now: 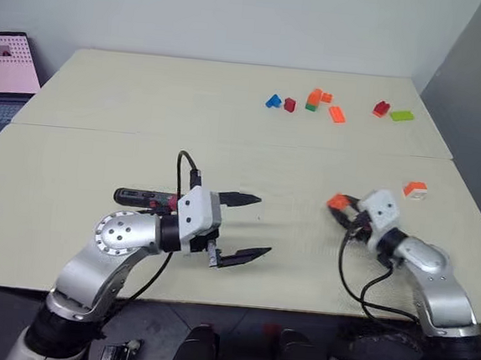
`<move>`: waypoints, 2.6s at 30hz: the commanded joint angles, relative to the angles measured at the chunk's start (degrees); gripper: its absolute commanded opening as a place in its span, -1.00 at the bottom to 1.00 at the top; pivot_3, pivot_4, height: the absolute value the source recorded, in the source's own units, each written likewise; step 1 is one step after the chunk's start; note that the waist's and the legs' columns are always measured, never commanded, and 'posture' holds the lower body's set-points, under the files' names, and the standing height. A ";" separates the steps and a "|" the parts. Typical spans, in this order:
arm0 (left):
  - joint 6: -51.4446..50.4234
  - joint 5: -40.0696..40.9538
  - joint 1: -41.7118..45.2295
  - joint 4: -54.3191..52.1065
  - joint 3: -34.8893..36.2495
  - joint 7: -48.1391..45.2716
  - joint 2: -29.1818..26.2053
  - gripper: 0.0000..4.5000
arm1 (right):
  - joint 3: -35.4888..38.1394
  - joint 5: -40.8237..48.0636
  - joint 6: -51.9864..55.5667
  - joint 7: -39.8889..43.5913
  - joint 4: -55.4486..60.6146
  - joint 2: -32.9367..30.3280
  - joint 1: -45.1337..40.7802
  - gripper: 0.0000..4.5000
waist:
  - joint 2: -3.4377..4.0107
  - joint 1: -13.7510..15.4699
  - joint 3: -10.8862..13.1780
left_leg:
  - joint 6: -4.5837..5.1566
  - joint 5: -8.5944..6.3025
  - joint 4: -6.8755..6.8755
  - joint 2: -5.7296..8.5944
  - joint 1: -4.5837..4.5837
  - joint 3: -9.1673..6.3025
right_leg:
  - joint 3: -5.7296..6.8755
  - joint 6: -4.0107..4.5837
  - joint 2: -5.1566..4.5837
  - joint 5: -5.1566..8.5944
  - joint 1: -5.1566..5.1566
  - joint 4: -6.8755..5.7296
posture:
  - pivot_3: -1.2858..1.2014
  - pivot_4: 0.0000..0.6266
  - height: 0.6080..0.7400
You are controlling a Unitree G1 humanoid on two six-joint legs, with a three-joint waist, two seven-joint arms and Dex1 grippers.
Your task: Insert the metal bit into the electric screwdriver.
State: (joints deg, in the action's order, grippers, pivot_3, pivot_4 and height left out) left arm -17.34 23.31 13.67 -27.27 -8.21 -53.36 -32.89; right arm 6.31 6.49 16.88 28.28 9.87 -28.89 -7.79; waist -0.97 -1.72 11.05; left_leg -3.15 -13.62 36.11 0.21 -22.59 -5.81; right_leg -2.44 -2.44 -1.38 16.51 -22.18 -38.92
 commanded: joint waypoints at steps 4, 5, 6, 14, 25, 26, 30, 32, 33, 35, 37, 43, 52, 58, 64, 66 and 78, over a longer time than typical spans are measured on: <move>4.11 -1.41 3.50 2.61 -3.27 -0.82 3.65 1.00 | 12.27 0.06 3.56 -13.36 -3.02 2.81 0.37 -0.37 | 0.02 -0.20 -0.02 | 0.01 0.01 -0.02 -0.02 0.14 0.14 | -0.13 -0.01 0.02 0.00 0.03 -0.05 | 0.03 -0.52 1.00; 4.40 -1.64 3.68 2.95 -3.54 -0.84 3.91 1.00 | 12.86 -0.02 4.76 -14.41 -3.81 3.13 0.01 -0.37 | 0.03 -0.22 -0.01 | 0.01 0.01 -0.02 -0.02 0.19 0.12 | -0.11 -0.02 0.03 0.00 0.08 -0.05 | 0.03 -0.52 1.00; 4.62 -1.81 3.75 3.19 -3.70 -0.91 4.06 1.00 | 13.44 0.03 6.08 -15.40 -4.65 3.48 -0.48 -0.37 | 0.03 -0.22 -0.02 | 0.01 0.01 -0.02 -0.02 0.19 0.13 | -0.12 -0.02 0.04 0.00 0.08 -0.05 | 0.03 -0.52 1.00; 5.77 -3.77 4.01 4.39 -4.03 -1.35 3.57 1.00 | 15.72 2.30 10.87 -18.75 -11.65 4.67 -6.14 -0.05 | 0.10 -0.20 -0.04 | 0.02 0.01 -0.01 -0.01 0.19 0.20 | -0.18 -0.01 0.04 -0.01 0.08 -0.05 | 0.03 -0.52 1.00; -2.24 -1.29 3.04 0.44 3.34 2.51 -1.02 1.00 | 15.61 6.55 9.01 -10.23 -1.34 -0.33 -1.83 0.98 | 0.12 -0.15 -0.04 | 0.02 0.01 -0.03 -0.01 0.16 0.19 | -0.17 -0.04 0.03 0.01 0.06 -0.03 | 0.03 -0.52 1.00; -3.63 -0.82 3.30 0.29 4.65 2.18 -2.61 1.00 | 14.43 7.79 8.87 -6.52 1.29 -1.95 -0.79 0.98 | 0.12 -0.14 -0.03 | 0.02 0.01 -0.03 -0.02 0.16 0.19 | -0.17 -0.04 0.03 0.02 0.06 -0.03 | 0.03 -0.52 1.00; -6.09 -0.79 5.40 2.20 8.27 -1.46 -10.55 1.00 | 8.99 15.02 9.74 9.23 12.48 -8.98 3.07 0.98 | 0.15 -0.67 -0.02 | 0.03 0.01 -0.05 -0.10 0.20 0.17 | -0.16 -0.20 0.10 0.11 0.05 -0.05 | 0.03 -0.52 1.00; -5.87 -1.59 7.06 4.29 8.72 -3.95 -14.49 1.00 | 6.40 17.24 10.56 14.43 16.64 -12.26 4.11 0.98 | 0.14 -0.66 -0.02 | 0.03 0.01 -0.05 -0.19 0.24 0.12 | -0.10 -0.18 0.18 0.10 0.08 -0.03 | 0.03 -0.52 1.00; -5.47 -3.36 8.65 6.01 7.87 -5.66 -17.15 1.00 | 4.67 18.11 11.10 17.31 18.58 -14.17 4.30 0.98 | 0.13 -0.60 -0.01 | 0.02 0.01 -0.03 -0.20 0.23 0.10 | -0.07 -0.17 0.19 0.10 0.10 -0.04 | 0.03 -0.52 1.00; -3.87 -6.44 11.69 9.56 5.46 -9.69 -21.70 1.00 | 1.45 19.27 11.94 20.80 20.94 -16.59 3.47 0.98 | 0.11 -0.48 0.00 | 0.03 0.01 -0.03 -0.18 0.23 0.10 | -0.06 -0.17 0.19 0.10 0.10 0.00 | 0.03 -0.52 1.00; -2.95 -9.15 14.57 12.63 2.66 -13.03 -24.68 1.00 | -1.12 20.29 13.08 22.06 21.88 -17.30 1.66 0.98 | 0.07 -0.35 0.02 | 0.02 0.01 -0.02 -0.17 0.22 0.12 | -0.07 -0.18 0.18 0.09 0.10 0.02 | 0.03 -0.52 1.00; -1.41 -14.91 22.63 21.93 -4.76 -22.11 -27.11 1.00 | -8.16 21.22 15.12 24.05 23.96 -16.56 -2.86 0.98 | 0.02 -0.17 0.05 | 0.02 0.01 -0.02 -0.15 -0.05 0.10 | -0.02 -0.19 0.16 0.09 -0.07 0.11 | 0.03 -0.52 1.00; 4.59 -26.88 32.32 35.39 -14.01 -29.58 -25.88 1.00 | -14.11 19.11 14.22 22.38 25.09 -13.61 -3.63 0.98 | -0.03 -0.15 0.07 | 0.02 0.01 -0.01 -0.14 -0.25 -0.01 | 0.09 -0.14 0.17 0.11 -0.21 0.08 | 0.03 -0.52 1.00; 7.79 -30.53 35.28 42.73 -16.03 -31.26 -21.92 1.00 | -16.41 17.93 14.33 20.99 25.74 -11.97 -3.99 0.98 | -0.04 -0.16 0.07 | 0.03 0.01 0.02 -0.14 -0.23 -0.05 | 0.10 -0.15 0.19 0.11 -0.20 0.03 | 0.03 -0.52 1.00; 7.96 -35.12 36.65 46.80 -17.31 -29.59 -18.41 1.00 | -16.92 17.75 14.47 20.67 26.74 -11.35 -3.36 0.98 | -0.04 -0.16 0.07 | 0.03 0.01 0.02 -0.13 -0.24 -0.11 | 0.13 -0.14 0.19 0.10 -0.20 0.01 | 0.03 -0.52 1.00; 7.64 -36.75 36.70 47.51 -17.40 -28.56 -18.00 1.00 | -16.99 17.71 14.55 20.59 26.88 -11.14 -3.23 0.98 | -0.04 -0.17 0.07 | 0.03 0.01 0.03 -0.13 -0.24 -0.12 | 0.12 -0.14 0.19 0.10 -0.20 0.00 | 0.03 -0.52 1.00; 5.79 -39.64 36.32 49.70 -16.73 -25.89 -14.60 1.00 | -17.41 18.07 14.91 20.43 27.43 -10.88 -2.97 0.98 | -0.04 -0.16 0.07 | 0.03 0.01 0.08 -0.12 -0.24 -0.17 | 0.15 -0.10 0.18 0.08 -0.19 -0.04 | 0.03 -0.52 1.00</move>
State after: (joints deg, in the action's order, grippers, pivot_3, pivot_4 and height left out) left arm -11.06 -16.04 49.17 22.62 -26.30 -79.42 -47.15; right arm -11.52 23.88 31.93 48.62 35.04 -39.80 -10.70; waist -1.02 -1.89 11.11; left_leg -3.13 -13.61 36.20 0.09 -22.83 -5.98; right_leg -2.29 -2.52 -1.20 16.58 -22.38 -38.96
